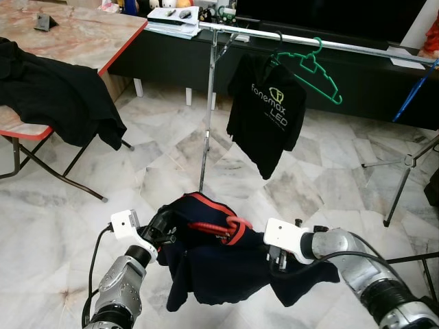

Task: Hang hanger

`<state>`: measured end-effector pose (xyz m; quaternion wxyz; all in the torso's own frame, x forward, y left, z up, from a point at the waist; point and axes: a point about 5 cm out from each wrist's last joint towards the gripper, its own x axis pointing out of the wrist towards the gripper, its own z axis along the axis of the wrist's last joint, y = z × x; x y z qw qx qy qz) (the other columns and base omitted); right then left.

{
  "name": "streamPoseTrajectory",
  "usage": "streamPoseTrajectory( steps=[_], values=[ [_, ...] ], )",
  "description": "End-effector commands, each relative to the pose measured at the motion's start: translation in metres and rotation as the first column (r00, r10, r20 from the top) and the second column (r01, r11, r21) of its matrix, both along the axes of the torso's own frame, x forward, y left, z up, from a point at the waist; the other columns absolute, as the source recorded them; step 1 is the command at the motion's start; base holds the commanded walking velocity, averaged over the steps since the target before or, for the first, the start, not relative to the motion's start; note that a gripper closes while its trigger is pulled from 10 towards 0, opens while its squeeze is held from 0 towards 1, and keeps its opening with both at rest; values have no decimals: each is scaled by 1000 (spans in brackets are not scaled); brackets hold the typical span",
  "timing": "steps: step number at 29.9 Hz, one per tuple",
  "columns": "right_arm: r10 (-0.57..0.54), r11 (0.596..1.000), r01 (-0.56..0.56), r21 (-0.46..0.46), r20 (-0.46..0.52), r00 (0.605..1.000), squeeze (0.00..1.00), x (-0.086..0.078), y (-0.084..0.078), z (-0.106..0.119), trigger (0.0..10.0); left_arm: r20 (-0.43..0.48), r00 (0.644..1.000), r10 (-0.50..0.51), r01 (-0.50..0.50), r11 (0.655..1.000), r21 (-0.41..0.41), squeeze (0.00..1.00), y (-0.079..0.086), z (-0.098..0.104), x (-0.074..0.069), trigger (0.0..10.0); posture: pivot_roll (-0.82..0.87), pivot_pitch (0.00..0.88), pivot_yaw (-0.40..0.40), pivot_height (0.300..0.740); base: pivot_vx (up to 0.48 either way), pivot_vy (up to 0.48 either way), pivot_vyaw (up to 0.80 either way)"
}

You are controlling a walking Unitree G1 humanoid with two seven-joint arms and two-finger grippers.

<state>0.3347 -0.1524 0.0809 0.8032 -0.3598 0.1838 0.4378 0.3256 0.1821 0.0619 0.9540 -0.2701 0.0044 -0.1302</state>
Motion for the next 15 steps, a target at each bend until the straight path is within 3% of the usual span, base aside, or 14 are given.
streamPoseTrajectory(
  steps=[1, 7, 10, 15],
  values=[
    [-44, 998, 43, 37, 13, 999, 0, 4, -1, 3, 0, 17, 999, -35, 35, 999, -17, 0, -4, 2, -1, 0, -43, 191, -87, 740, 0, 0, 0],
    [-98, 985, 103, 142, -42, 994, 0, 4, 13, -6, 0, 58, 989, -137, 140, 990, -36, 0, -16, 8, 0, 0, -29, 189, -87, 740, 0, 0, 0],
    [-86, 971, 110, 214, -119, 989, 0, 1, 19, -11, 0, 68, 982, -179, 182, 983, -35, 0, -21, 11, 0, 0, -21, 188, -87, 740, 0, 0, 0],
    [-42, 964, 87, 250, -182, 982, 0, -4, 22, -15, 0, 77, 977, -200, 203, 978, -42, 0, -25, 13, 0, 0, -20, 188, -87, 740, 0, 0, 0]
  ],
)
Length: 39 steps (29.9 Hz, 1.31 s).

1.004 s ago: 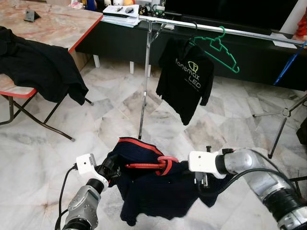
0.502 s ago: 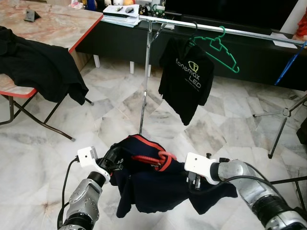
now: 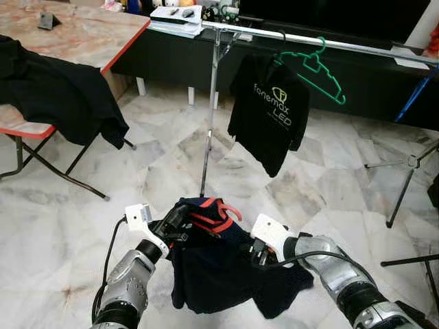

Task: Hang hanger

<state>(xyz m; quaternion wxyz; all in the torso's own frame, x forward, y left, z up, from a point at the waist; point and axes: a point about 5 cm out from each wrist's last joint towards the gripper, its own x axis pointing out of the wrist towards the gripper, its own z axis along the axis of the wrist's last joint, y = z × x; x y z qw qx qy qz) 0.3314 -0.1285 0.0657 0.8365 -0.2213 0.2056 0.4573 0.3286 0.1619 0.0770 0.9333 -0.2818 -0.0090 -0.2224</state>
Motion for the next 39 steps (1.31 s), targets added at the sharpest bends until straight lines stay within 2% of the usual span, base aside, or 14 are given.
streamPoseTrajectory(
  steps=[1, 3, 4, 7, 11, 14, 17, 21, 22, 24, 28, 36, 38, 39],
  values=[
    [-8, 999, 9, 37, -24, 1000, 0, 0, -1, -1, 0, 1, 999, -35, 35, 999, -11, 0, -5, -2, -3, 0, -20, 188, -87, 740, 0, 0, 0],
    [-17, 999, 19, 46, -32, 999, 0, 0, -1, -1, 0, 1, 999, -38, 38, 999, -11, 0, -6, -2, -4, 0, -20, 188, -87, 740, 0, 0, 0],
    [-71, 996, 72, 50, -17, 997, 0, 4, -3, 0, 0, -1, 998, -57, 57, 998, -8, 0, -8, -1, -5, 0, -11, 187, -83, 740, 0, 0, 0],
    [-131, 990, 130, 56, 8, 991, 0, 8, -6, 2, 0, -3, 997, -73, 73, 997, -7, 0, -9, -2, -6, 0, -11, 185, -83, 740, 0, 0, 0],
    [-275, 957, 269, 109, 42, 961, 0, 16, -8, 6, 0, 5, 994, -111, 111, 994, -9, 0, -12, -1, -9, 0, 1, 181, -80, 740, 0, 0, 0],
    [-331, 938, 325, 123, 30, 943, 0, 16, -6, 1, 0, 18, 989, -148, 149, 989, -6, 0, -16, 2, -11, 0, 17, 177, -76, 740, 0, 0, 0],
    [-330, 921, 330, 209, -38, 943, 0, 13, 4, -2, 0, 28, 975, -219, 219, 976, -6, 0, -22, 5, -14, 0, 20, 172, -72, 740, 0, 0, 0],
    [-306, 909, 318, 268, -89, 948, 0, 10, 13, -4, 0, 31, 958, -284, 284, 959, 8, 0, -28, 7, -18, 0, 28, 169, -70, 740, 0, 0, 0],
    [-296, 908, 310, 283, -93, 951, 0, 9, 15, -4, 0, 31, 953, -302, 302, 953, 12, 0, -30, 7, -19, 0, 29, 169, -70, 740, 0, 0, 0],
    [-312, 885, 324, 334, -91, 946, 0, 12, 17, 0, 0, 23, 917, -397, 396, 917, 34, 0, -37, 6, -26, 0, 30, 171, -70, 740, 0, 0, 0],
    [-328, 871, 337, 356, -89, 941, 0, 14, 17, 3, 0, 7, 898, -439, 438, 897, 64, 0, -40, 4, -31, 0, 31, 173, -69, 740, 0, 0, 0],
    [-349, 838, 342, 426, -65, 935, 0, 21, 18, 15, 0, -59, 843, -534, 536, 827, 168, 0, -42, -2, -44, 0, 34, 175, -68, 740, 0, 0, 0],
    [-346, 837, 340, 429, -66, 936, 0, 21, 18, 15, 0, -64, 842, -536, 538, 824, 176, 0, -42, -2, -44, 0, 34, 175, -68, 740, 0, 0, 0],
    [-342, 837, 335, 433, -65, 937, 0, 21, 19, 16, 0, -82, 843, -532, 536, 816, 214, 0, -40, -3, -44, 3569, 37, 179, -68, 740, 0, 0, 0]
  ],
)
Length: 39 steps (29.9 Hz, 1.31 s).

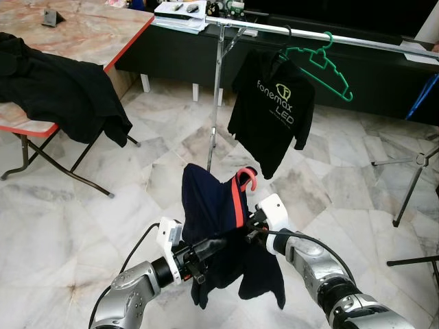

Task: Hang hanger

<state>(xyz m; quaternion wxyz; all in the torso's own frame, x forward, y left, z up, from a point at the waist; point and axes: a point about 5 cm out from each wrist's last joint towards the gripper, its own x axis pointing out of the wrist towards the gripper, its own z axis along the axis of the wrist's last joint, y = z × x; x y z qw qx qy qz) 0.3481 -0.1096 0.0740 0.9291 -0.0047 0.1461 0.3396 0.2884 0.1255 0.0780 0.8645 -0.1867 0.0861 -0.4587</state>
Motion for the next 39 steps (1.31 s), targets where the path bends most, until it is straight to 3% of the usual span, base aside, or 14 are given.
streamPoseTrajectory(
  steps=[1, 2, 3, 4, 6, 7, 8, 9, 20, 25, 28, 32, 37, 39],
  values=[
    [-16, 999, 15, 37, 28, 999, 0, 4, 0, 8, 0, -5, 999, -37, 37, 997, 75, 0, -2, -4, -4, 3569, 37, 179, -68, 740, 0, 0, 0],
    [-15, 999, 14, 40, 32, 999, 0, 5, 0, 8, 0, 4, 999, -40, 39, 993, 114, 0, -1, -5, -4, 8784, 40, 181, -67, 740, 0, 0, 0],
    [-16, 999, 14, 42, 34, 999, 0, 5, 0, 9, 0, 7, 999, -44, 43, 991, 124, 0, -1, -5, -4, 8784, 40, 181, -67, 740, 0, 0, 0],
    [-18, 999, 16, 48, 37, 999, 0, 5, 0, 10, 0, 13, 999, -44, 42, 989, 141, 0, 0, -4, -4, 10000, 40, 181, -67, 740, 0, 0, 0],
    [-16, 998, 14, 55, 39, 999, 0, 6, 1, 11, 0, 19, 998, -55, 51, 988, 149, 0, 1, -3, -5, 10000, 41, 182, -67, 740, 0, 0, 0],
    [-15, 998, 13, 59, 40, 999, 0, 6, 1, 12, 0, 21, 998, -56, 52, 987, 152, 98, 2, -3, -5, 10000, 42, 182, -67, 740, 0, 0, 0],
    [-14, 998, 12, 61, 41, 999, 0, 7, 2, 12, 0, 22, 998, -56, 52, 987, 153, 98, 2, -2, -4, 10000, 41, 183, -67, 740, 0, 0, 0],
    [-10, 998, 7, 66, 44, 999, 0, 7, 2, 13, 0, 17, 998, -58, 55, 987, 154, 1000, 2, -2, -5, 10000, 41, 183, -67, 740, 0, 0, 0],
    [-17, 997, 12, 78, 63, 998, 0, 10, 1, 18, 0, 16, 995, -103, 99, 982, 161, 1000, 3, 1, -11, 10000, 45, 184, -67, 740, 0, 0, 0],
    [13, 997, -18, 69, 73, 997, 0, 9, 2, 19, 0, 14, 996, -86, 81, 974, 213, 1000, 8, -1, -11, 10000, 45, 184, -67, 740, 0, 0, 0],
    [46, 999, -46, -3, 76, 996, 0, 8, -5, 17, 0, 18, 996, -82, 74, 955, 288, 1000, 17, -4, -12, 10000, 44, 185, -65, 740, 0, 0, 0],
    [43, 997, -38, -64, 80, 996, 0, 8, -18, 15, 0, 11, 992, -122, 113, 947, 302, 1000, 25, 0, -21, 10000, 45, 186, -65, 740, 0, 0, 0],
    [52, 996, -46, -77, 78, 996, 0, 7, -24, 15, 0, 9, 986, -166, 154, 932, 327, 1000, 28, 1, -28, 10000, 45, 186, -65, 740, 0, 0, 0],
    [99, 992, -93, -86, 69, 993, 0, 5, -24, 14, 0, 27, 991, -133, 114, 927, 358, 1000, 32, 2, -25, 10000, 44, 185, -64, 740, 0, 0, 0]
  ],
)
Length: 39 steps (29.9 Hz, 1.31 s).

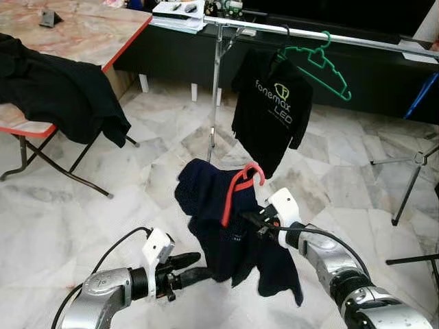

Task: Hang hanger

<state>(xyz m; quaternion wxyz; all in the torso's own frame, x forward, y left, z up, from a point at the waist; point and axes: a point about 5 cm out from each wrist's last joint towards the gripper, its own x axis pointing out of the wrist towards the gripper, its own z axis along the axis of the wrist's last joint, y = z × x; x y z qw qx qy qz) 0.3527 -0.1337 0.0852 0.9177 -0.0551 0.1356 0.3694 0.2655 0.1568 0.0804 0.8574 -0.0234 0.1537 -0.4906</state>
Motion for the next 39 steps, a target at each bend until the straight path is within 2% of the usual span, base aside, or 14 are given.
streamPoseTrajectory(
  steps=[1, 3, 5, 6, 10, 18, 22, 23, 27, 32, 33, 34, 36, 39],
  values=[
    [96, 995, -95, -28, 7, 995, 0, -4, -1, -1, 0, 51, 998, 45, -48, 997, 60, 1000, 6, 3, 5, 10000, 47, 184, -65, 740, 0, 0, 0],
    [158, 986, -159, -49, -16, 987, 0, -8, -3, -3, 0, 88, 993, 77, -83, 994, 75, 1000, 11, 9, 10, 10000, 48, 183, -66, 740, 0, 0, 0],
    [204, 977, -206, -64, -33, 978, 0, -11, -5, -5, 0, 105, 992, 72, -82, 993, 88, 188, 14, 14, 11, 10000, 47, 183, -66, 740, 0, 0, 0],
    [246, 965, -250, -79, -51, 968, 0, -14, -8, -7, 0, 122, 991, 46, -59, 993, 105, 0, 17, 21, 11, 10000, 47, 182, -67, 740, 0, 0, 0],
    [333, 929, -341, -144, -77, 940, 0, -21, -16, -11, 0, 158, 987, -36, 16, 992, 124, 0, 20, 41, 11, 10000, 49, 177, -66, 740, 0, 0, 0],
    [379, 881, -380, -282, -61, 923, 0, -25, -21, -15, 0, 179, 975, -129, 97, 980, 176, 0, 24, 56, 15, 10000, 54, 166, -56, 740, 0, 0, 0],
    [392, 864, -381, -331, -35, 919, 0, -25, -19, -15, 0, 157, 975, -158, 128, 974, 185, 0, 23, 54, 14, 10000, 53, 162, -53, 740, 0, 0, 0],
    [436, 828, -407, -385, -14, 900, 0, -27, -15, -16, 0, 137, 971, -199, 168, 964, 207, 0, 20, 49, 11, 10000, 49, 156, -49, 740, 0, 0, 0],
    [471, 800, -420, -428, 15, 882, 0, -27, -14, -14, 0, 142, 967, -212, 179, 960, 216, 0, 19, 49, 12, 10000, 49, 156, -49, 740, 0, 0, 0],
    [480, 788, -423, -447, 17, 877, 0, -27, -16, -13, 0, 145, 965, -217, 180, 955, 234, 0, 19, 46, 15, 10000, 46, 143, -48, 740, 0, 0, 0],
    [480, 788, -421, -450, 19, 877, 0, -27, -17, -13, 0, 150, 966, -211, 173, 956, 235, 137, 19, 45, 16, 10000, 43, 139, -48, 740, 0, 0, 0],
    [482, 784, -419, -458, 24, 876, 0, -27, -17, -13, 0, 164, 969, -187, 144, 960, 239, 1000, 20, 44, 20, 10000, 41, 139, -49, 740, 0, 0, 0],
    [483, 782, -418, -462, 26, 875, 0, -27, -17, -14, 0, 171, 970, -172, 128, 962, 242, 1000, 20, 43, 22, 10000, 41, 139, -49, 740, 0, 0, 0],
    [500, 757, -420, -500, 30, 865, 0, -27, -18, -14, 0, 209, 967, -145, 77, 949, 304, 1000, 23, 39, 28, 10000, 41, 146, -53, 740, 0, 0, 0]
  ],
)
